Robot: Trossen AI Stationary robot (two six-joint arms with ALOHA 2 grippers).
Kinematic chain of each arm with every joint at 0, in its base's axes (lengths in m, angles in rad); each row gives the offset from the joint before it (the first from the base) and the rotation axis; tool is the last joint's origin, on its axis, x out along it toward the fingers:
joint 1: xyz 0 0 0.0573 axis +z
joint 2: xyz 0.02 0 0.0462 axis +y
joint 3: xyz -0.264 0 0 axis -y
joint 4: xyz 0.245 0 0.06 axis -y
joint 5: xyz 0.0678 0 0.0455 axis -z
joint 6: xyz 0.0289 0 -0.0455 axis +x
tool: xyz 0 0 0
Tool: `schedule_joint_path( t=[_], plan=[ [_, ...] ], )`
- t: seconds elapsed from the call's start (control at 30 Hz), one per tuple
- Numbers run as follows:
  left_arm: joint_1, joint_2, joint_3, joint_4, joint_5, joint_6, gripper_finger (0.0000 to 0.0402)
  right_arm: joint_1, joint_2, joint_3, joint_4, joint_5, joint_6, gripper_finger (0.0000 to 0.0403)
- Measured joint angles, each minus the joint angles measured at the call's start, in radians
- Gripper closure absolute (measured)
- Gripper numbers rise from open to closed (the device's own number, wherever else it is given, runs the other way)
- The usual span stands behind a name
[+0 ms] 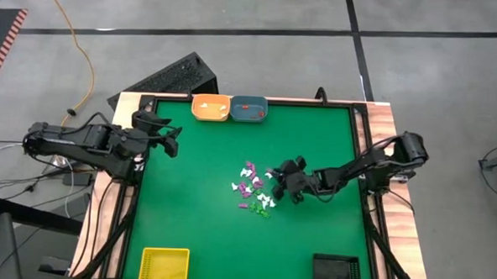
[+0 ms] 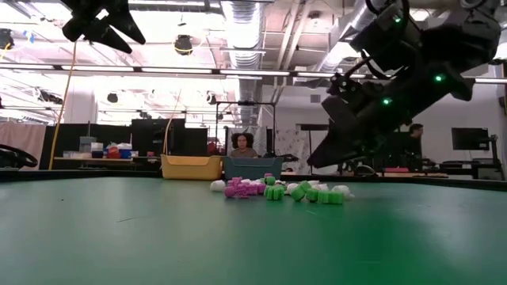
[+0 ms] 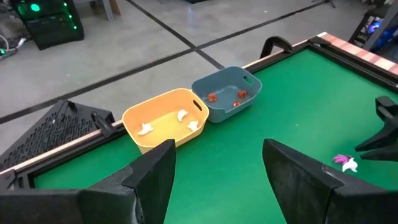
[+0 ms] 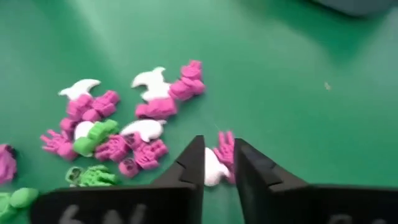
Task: Sort Halloween decoration
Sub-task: Put the white ghost into the orange bin
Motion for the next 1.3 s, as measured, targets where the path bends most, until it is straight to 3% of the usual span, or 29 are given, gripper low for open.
schedule_joint_path(
  t=[0.17, 0.33, 0.53, 0.93, 1.17, 1.3],
  plan=[
    [0.000, 0.010, 0.000, -0.001, -0.001, -0.007, 0.0170, -0.005, 0.015, 0.017, -0.009, -0.072, -0.056, 0.0259],
    [0.000, 0.027, 0.000, 0.000, -0.006, -0.011, 0.0170, -0.007, 0.014, 0.019, -0.073, -0.071, -0.052, 0.0234],
    [0.000, 0.054, 0.000, 0.001, -0.004, -0.034, 0.0170, -0.019, 0.015, 0.019, -0.062, -0.082, -0.108, 0.0236],
    [0.000, 0.071, 0.000, 0.001, -0.008, -0.046, 0.0170, -0.023, 0.077, 0.020, -0.002, -0.231, -0.121, 0.0250],
    [0.000, 0.071, 0.000, 0.002, -0.007, -0.046, 0.0170, -0.024, 0.134, 0.086, 0.004, -0.238, -0.145, 0.0250],
    [0.000, 0.071, 0.000, 0.002, -0.007, -0.045, 0.0170, -0.028, 0.135, 0.103, -0.027, -0.186, -0.187, 0.0250]
  ],
)
